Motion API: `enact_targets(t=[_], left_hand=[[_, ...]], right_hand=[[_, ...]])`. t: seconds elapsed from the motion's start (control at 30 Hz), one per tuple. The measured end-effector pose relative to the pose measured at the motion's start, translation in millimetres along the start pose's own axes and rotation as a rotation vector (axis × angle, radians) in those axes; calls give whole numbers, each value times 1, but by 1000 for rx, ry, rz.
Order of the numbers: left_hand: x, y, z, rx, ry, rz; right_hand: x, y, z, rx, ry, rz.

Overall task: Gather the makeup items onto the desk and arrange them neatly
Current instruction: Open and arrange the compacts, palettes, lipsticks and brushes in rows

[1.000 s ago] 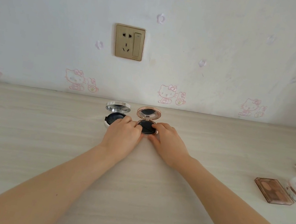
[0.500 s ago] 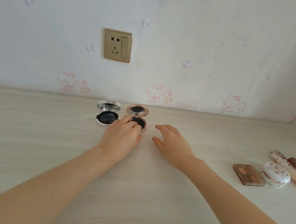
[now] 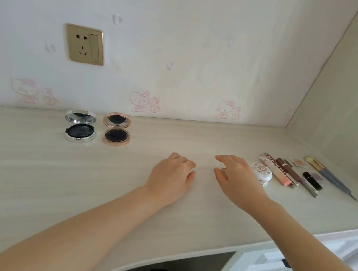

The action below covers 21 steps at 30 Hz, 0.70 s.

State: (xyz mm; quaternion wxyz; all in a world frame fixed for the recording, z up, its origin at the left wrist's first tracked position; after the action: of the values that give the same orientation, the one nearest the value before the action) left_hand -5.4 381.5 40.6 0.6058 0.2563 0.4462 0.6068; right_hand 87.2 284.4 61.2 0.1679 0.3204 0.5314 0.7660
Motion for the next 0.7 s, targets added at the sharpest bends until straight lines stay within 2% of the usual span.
enact_targets(t=[0.27,0.47,0.6,0.7], left_hand=[[-55,-41,58,83,37,-196],[-74,-77,93,203,118,-321],[-78,-95,104,280,191,-348],[-83,-106,109,352,154,-304]], right_hand=[[-98,36,0,-167,-249,-1],[-143,31,12,-109,-376,25],[-148,26,24,-60,-354,-123],[-151,20,29,-18,-354,-196]])
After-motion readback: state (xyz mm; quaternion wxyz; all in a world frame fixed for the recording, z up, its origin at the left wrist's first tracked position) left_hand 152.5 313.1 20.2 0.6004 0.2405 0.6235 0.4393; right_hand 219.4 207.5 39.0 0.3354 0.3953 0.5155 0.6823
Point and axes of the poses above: each hand's wrist, its own z-axis towards the middle knuckle, its own y-axis out of the back of the hand, x = y × z, the point moved 10 cm from there along z, towards the middle knuckle, and after that the axes turned 7 degrees about -y, right-handed, at the moved point
